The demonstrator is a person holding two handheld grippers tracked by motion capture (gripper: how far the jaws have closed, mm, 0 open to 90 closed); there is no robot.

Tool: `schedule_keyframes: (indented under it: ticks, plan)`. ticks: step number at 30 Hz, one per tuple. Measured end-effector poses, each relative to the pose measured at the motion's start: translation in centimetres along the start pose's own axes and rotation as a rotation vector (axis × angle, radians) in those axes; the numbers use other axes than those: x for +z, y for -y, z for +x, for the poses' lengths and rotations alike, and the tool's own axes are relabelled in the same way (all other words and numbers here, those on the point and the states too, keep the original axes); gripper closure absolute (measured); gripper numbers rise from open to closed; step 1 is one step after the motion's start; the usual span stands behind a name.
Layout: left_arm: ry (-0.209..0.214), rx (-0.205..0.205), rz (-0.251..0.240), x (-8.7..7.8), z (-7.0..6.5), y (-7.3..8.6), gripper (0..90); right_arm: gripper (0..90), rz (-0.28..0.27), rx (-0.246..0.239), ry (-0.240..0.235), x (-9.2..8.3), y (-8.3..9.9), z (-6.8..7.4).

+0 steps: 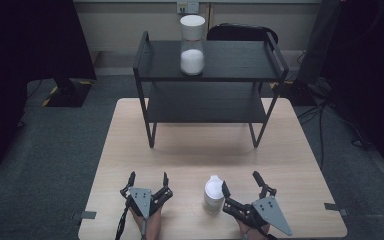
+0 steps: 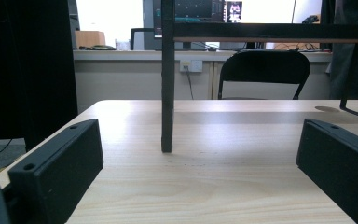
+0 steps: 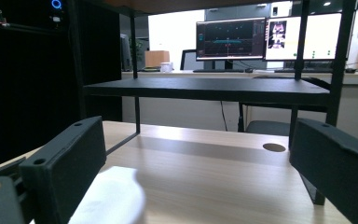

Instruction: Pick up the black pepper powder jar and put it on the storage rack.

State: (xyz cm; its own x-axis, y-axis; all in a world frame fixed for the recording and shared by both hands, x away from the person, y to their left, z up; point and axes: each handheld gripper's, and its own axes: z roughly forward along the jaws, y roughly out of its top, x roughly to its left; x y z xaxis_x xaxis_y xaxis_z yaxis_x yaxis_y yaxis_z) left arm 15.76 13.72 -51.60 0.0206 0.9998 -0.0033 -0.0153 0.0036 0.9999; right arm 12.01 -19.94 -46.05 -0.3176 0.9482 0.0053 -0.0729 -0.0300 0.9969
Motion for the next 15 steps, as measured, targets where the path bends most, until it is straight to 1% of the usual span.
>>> schedule_keyframes:
  ticks: [2,7,14,15]
  plan:
    - [0.000,0.000,0.000,0.0,0.0,0.0,0.0,2.5,0.012,0.011,-0.015,0.1,0.2,0.6]
    - [0.000,0.002,0.001,0.0,0.0,0.0,0.0,4.0,0.028,0.016,-0.045,0.2,1.0,1.7]
    - [0.000,0.001,0.000,0.0,0.0,0.0,0.1,10.0,0.064,-0.016,-0.075,0.4,1.9,2.9]
    - [0.000,0.002,0.000,0.0,0.0,0.0,0.1,10.8,0.066,-0.022,-0.074,0.4,2.0,3.1]
